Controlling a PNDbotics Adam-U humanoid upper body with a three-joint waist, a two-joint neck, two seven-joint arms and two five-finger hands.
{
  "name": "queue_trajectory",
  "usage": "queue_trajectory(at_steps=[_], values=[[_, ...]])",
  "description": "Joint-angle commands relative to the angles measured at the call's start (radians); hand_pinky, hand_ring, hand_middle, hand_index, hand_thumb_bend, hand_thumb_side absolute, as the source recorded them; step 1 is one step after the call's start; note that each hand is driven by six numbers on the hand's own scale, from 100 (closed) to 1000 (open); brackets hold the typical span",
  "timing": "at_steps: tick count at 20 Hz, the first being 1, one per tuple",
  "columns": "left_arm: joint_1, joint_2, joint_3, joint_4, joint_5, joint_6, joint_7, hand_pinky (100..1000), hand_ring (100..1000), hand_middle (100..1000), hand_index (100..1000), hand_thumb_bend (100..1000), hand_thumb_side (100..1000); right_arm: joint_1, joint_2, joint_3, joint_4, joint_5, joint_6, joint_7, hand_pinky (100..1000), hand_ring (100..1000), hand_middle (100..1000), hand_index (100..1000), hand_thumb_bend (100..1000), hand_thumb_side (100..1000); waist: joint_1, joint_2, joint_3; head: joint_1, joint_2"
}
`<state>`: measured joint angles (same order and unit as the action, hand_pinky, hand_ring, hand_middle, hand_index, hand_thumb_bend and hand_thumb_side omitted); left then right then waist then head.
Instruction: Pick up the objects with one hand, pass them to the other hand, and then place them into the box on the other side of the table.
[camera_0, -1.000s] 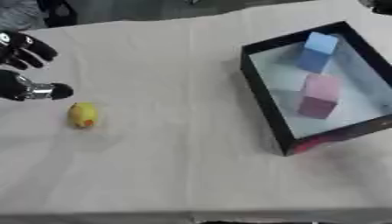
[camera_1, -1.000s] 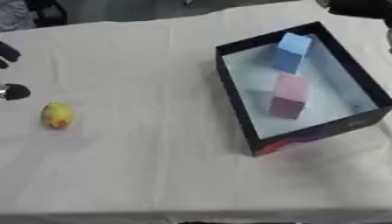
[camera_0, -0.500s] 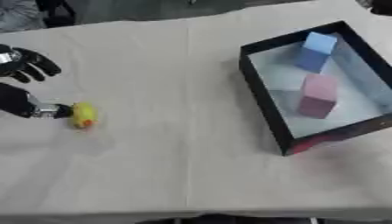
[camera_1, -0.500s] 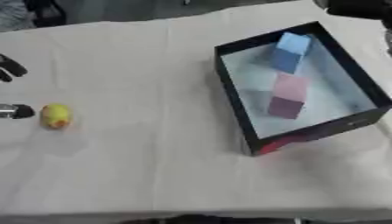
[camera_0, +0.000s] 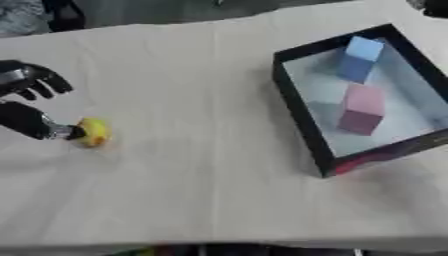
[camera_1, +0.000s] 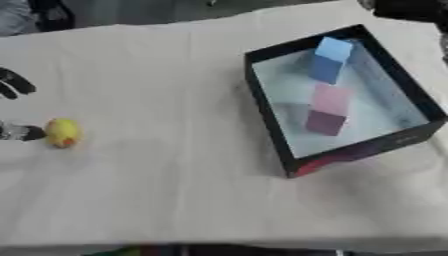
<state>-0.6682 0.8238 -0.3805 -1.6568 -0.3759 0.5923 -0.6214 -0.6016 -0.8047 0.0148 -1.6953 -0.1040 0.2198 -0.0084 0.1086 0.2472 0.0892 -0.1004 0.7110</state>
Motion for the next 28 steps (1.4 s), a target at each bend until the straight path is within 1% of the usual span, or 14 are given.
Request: queue_trajectory(at_steps=[1,7,13,18,28], values=[[-0.020,0.006,-0.002,0.024,-0.027,0.027,-0.023,863,831,785,802,577,229,-0.010,-0.016,-0.010,-0.016,-0.008,-0.001,-0.001,910,873,815,859,317,217,-0.001,-0.039,-0.002,-0.003,-0.003],[-0.030,-0.017,-0.019,0.073,-0.070,0.015,-0.018,858,831,785,792,579,202,-0.007,-0.015,-0.012,-0.016,-0.009,-0.001,-0.003,910,871,813,858,316,216,-0.002,-0.038,-0.008,-0.001,-0.005],[-0.040,-0.040,-0.022,0.123,-0.104,0.004,-0.011,857,832,785,790,562,183,-0.005,-0.012,-0.012,-0.017,-0.011,-0.001,-0.003,909,869,810,856,316,217,-0.003,-0.036,-0.012,0.001,-0.010],[-0.046,-0.055,-0.024,0.152,-0.123,-0.001,-0.001,857,832,787,794,534,147,-0.003,-0.011,-0.013,-0.018,-0.011,-0.001,-0.002,909,867,807,854,316,219,-0.003,-0.032,-0.014,0.003,-0.011],[-0.053,-0.078,-0.028,0.192,-0.132,-0.005,0.010,857,833,787,788,475,126,0.002,-0.012,-0.018,-0.019,-0.012,-0.002,-0.006,912,867,806,852,311,220,-0.003,-0.028,-0.020,0.007,-0.016]])
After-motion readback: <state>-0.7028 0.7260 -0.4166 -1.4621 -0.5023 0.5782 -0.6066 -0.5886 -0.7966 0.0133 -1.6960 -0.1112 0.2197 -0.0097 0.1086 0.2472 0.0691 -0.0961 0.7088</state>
